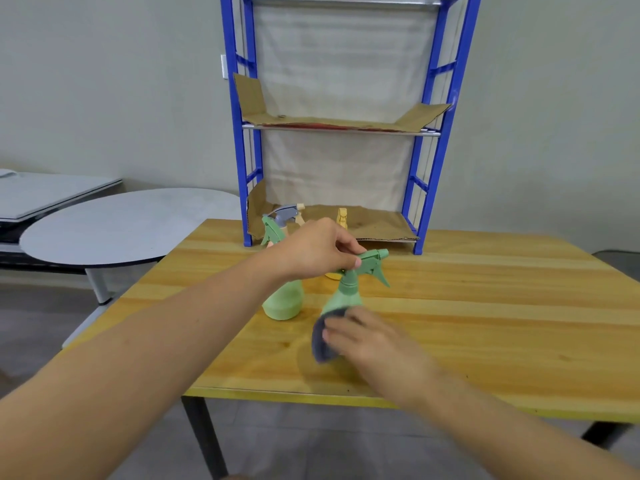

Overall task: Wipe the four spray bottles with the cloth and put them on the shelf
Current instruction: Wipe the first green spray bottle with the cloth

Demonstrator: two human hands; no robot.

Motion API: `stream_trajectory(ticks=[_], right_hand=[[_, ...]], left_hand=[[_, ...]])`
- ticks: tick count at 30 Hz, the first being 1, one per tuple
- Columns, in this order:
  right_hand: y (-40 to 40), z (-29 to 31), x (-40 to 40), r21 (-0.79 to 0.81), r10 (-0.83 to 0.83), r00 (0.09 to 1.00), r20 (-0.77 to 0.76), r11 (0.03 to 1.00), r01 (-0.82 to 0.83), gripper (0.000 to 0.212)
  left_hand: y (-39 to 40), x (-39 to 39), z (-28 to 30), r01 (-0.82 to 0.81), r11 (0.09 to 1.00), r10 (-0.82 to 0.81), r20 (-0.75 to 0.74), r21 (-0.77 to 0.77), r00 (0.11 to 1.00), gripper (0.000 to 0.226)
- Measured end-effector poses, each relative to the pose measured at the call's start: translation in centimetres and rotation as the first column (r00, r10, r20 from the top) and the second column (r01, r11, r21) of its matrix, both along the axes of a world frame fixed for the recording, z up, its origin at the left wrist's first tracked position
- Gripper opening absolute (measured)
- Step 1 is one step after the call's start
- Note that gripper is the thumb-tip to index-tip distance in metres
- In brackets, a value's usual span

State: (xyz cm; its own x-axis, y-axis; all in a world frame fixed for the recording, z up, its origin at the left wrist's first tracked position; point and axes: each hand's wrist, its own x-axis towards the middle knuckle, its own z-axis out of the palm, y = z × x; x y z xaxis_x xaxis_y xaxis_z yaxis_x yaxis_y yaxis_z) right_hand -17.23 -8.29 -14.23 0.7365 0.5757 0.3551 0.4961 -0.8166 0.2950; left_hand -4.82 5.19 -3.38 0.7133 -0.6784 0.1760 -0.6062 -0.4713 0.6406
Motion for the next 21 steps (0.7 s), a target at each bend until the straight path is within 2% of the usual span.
stream_trajectory(ticks=[2,3,5,7,9,12,14,16,17,19,21], right_hand=[[-0.2,1.7,0.7,0.176,-0.082,0.982,0.170,0.983,0.052,0.030],[0.1,1.9,0.9,0.187,-0.102,0.974,0.203,0.980,0.064,0.029],[1.4,0.3,0.7,0.035,-0.059,0.987,0.150,0.998,0.054,0.025],[2.6,-1.3,0.0,-0.122,-0.006,1.000,0.008,0.992,0.007,0.017],[2.2,-0.5,0.4,-0.103,-0.022,1.000,-0.011,0.994,0.020,0.016],[1.0,1.5,1.3,0.091,-0.115,0.978,0.174,0.991,0.100,0.027],[1.5,0.5,1.0,0.003,-0.083,0.983,0.164,0.997,0.083,0.027],[2.2,-1.7,0.1,-0.157,0.003,1.000,0.023,0.988,0.001,0.024],[1.9,-1.9,-0.2,-0.161,0.013,1.000,-0.015,0.987,-0.016,0.024],[0.5,-0.7,0.3,-0.013,-0.014,0.998,0.054,1.000,0.015,0.030],[-1.1,0.9,0.7,0.239,-0.117,0.976,0.183,0.968,0.072,0.039]], left_hand=[[0.0,0.1,0.0,-0.011,1.000,0.011,0.009,-0.003,1.000,0.023],[0.0,0.1,-0.1,-0.018,1.000,0.018,0.006,-0.004,1.000,0.023],[0.2,0.1,-0.1,-0.024,1.000,0.024,-0.019,-0.002,1.000,0.022],[0.2,0.1,0.0,-0.010,1.000,0.010,-0.029,0.014,1.000,0.021],[0.2,0.1,0.0,-0.008,1.000,0.008,-0.022,0.021,1.000,0.021],[0.3,0.2,-0.1,-0.016,1.000,0.016,-0.012,0.007,1.000,0.024],[0.3,0.2,-0.1,-0.024,1.000,0.024,-0.026,-0.001,0.999,0.024],[0.2,0.1,0.0,-0.010,1.000,0.010,-0.029,0.015,1.000,0.024],[0.2,0.1,0.0,-0.003,1.000,0.004,-0.024,0.019,1.000,0.023],[0.4,0.2,-0.1,0.004,1.000,-0.004,-0.014,0.016,1.000,0.024],[0.4,0.3,-0.3,0.011,1.000,-0.011,0.001,0.012,1.000,0.025]])
